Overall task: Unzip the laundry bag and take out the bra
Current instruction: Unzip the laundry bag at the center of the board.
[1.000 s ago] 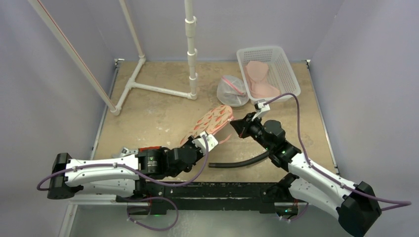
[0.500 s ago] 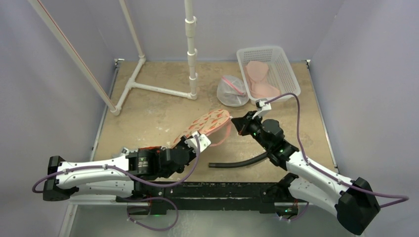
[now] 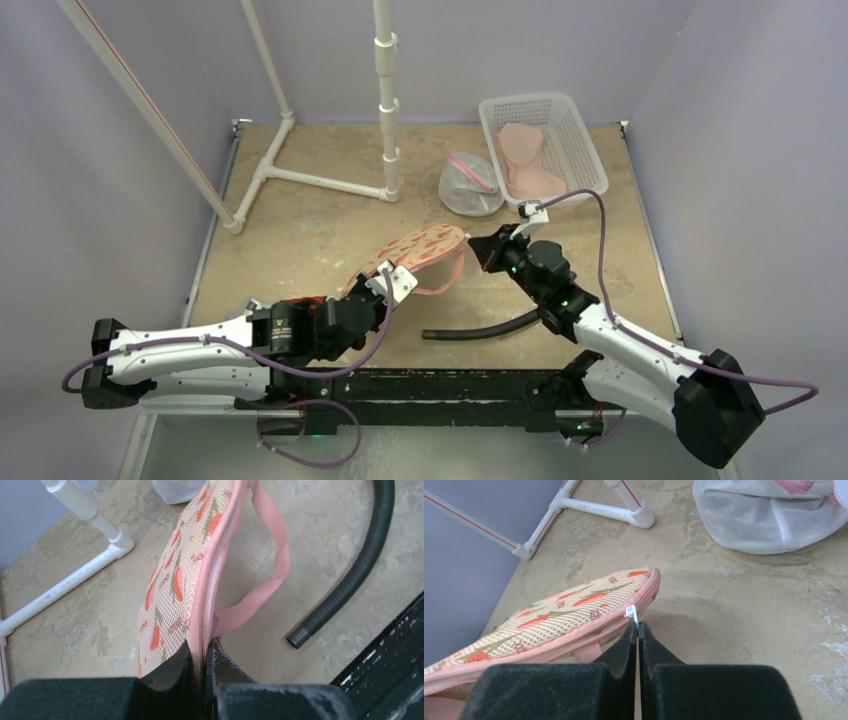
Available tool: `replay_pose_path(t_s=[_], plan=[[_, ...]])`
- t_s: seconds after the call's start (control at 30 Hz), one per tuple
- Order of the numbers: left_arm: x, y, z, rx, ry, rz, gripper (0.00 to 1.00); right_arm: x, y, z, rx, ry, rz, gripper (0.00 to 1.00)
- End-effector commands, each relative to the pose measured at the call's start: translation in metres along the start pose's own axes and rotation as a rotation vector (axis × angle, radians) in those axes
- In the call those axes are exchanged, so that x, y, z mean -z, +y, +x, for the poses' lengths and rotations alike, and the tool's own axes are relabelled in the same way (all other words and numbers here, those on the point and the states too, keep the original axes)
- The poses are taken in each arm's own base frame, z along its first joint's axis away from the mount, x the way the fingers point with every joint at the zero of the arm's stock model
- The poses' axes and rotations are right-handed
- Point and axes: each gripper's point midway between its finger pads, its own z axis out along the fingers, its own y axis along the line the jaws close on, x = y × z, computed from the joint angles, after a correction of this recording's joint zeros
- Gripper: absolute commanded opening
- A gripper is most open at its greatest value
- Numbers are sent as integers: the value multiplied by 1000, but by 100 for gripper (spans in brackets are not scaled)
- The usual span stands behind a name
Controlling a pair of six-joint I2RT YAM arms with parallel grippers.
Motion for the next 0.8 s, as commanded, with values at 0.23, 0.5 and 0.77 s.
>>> replay_pose_path(t_s=[0.23,0.5,0.77], plan=[[-24,28,13,272,-128,-355,68,15,-26,19,-32,-47,29,0],[-23,26,11,255,-85,-349,75,21,-24,20,7,-32,10,0],[-37,-42,-60,334,-192,14,88,23,-21,27,13,-8,-19,0]])
